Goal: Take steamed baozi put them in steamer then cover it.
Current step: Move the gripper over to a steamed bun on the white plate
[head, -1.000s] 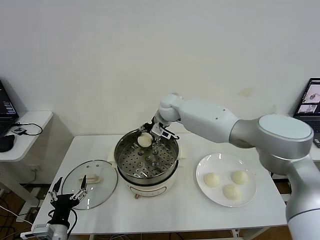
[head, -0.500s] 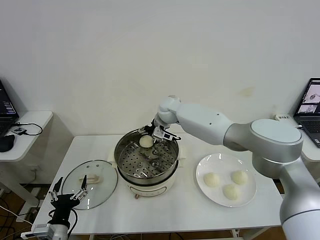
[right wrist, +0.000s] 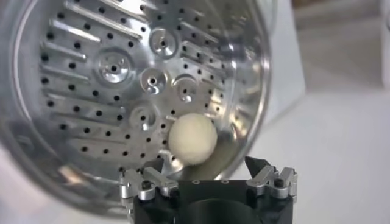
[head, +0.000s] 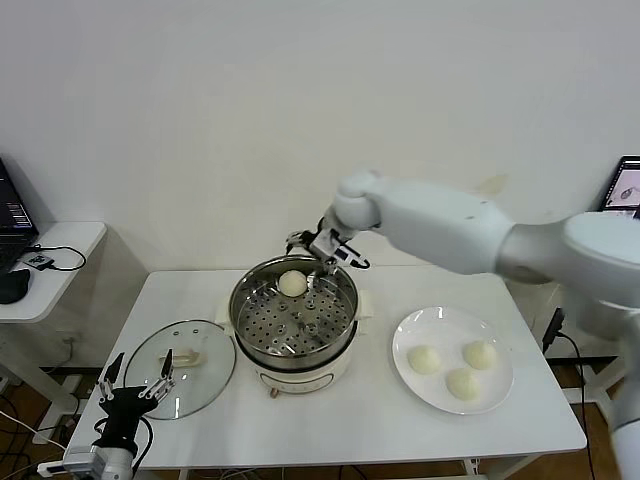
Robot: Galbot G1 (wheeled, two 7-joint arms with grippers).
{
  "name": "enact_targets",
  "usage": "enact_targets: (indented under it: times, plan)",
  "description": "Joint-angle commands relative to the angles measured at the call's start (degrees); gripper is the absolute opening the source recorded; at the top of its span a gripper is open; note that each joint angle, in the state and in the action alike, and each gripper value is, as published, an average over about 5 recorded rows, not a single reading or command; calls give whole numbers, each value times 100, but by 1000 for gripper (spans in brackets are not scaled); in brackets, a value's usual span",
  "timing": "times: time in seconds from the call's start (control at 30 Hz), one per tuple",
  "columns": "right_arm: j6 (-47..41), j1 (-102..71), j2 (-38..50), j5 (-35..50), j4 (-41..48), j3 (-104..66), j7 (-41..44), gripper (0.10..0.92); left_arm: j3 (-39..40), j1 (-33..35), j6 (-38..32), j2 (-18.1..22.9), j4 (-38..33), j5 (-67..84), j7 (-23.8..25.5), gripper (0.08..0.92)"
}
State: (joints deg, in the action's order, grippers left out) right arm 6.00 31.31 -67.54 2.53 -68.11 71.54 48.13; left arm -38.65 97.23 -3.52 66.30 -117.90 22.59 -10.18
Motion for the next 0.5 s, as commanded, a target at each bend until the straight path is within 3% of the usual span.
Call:
enact_targets:
  times: [0.03,0.27,0.5]
  plan:
    - [-2693,547,1955,1383,-1809,-47,374,823,-1,-2,210,-4,-44,1,-7,823]
    - [-2889,150,3501,1219,-2666,-252,464,823,-87,-47,265,-53,-80,-4,-21,823]
    - [-2573,-936,4174,494,-2806,-497,505,823,-145,-132,278,-125,77,-19,-27,823]
